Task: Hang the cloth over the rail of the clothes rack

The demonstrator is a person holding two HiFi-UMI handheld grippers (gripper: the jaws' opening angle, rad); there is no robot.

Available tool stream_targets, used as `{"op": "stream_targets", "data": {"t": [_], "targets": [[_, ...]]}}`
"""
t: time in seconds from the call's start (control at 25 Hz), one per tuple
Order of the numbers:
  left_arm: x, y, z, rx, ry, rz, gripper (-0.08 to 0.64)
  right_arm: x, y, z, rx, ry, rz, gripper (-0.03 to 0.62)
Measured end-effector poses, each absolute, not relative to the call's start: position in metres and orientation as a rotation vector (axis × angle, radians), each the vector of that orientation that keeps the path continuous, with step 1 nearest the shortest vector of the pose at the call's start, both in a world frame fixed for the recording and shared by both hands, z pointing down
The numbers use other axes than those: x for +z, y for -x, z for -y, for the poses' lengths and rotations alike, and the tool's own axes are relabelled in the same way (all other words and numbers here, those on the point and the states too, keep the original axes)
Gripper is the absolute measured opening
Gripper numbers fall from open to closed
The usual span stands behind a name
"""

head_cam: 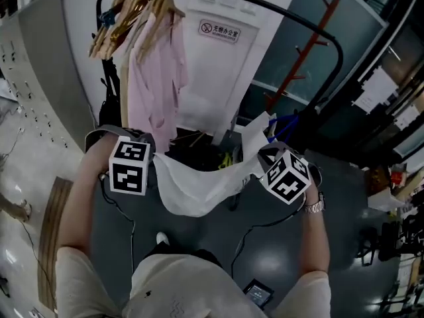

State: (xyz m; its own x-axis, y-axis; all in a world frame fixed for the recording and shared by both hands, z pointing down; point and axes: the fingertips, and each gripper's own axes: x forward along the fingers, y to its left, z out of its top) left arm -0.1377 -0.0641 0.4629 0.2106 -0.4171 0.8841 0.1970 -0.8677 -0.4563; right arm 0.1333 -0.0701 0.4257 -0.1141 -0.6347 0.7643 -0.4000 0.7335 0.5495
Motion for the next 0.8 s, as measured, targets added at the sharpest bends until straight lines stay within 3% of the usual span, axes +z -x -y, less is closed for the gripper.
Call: {"op": "stream_targets", "data": {"t": [0.44, 0.8], "targets": [[0.244, 0.096, 0.246, -1.499, 1.714, -0.244, 0.017, 0.208, -0.135, 0.206, -0.471, -1.082, 1.631, 0.021], [0.122, 0.056, 0.348, -1.416, 1.549, -0.462, 0.017, 0.076, -0.171, 0.3, -0.74, -1.187, 1.57, 0.021]]}}
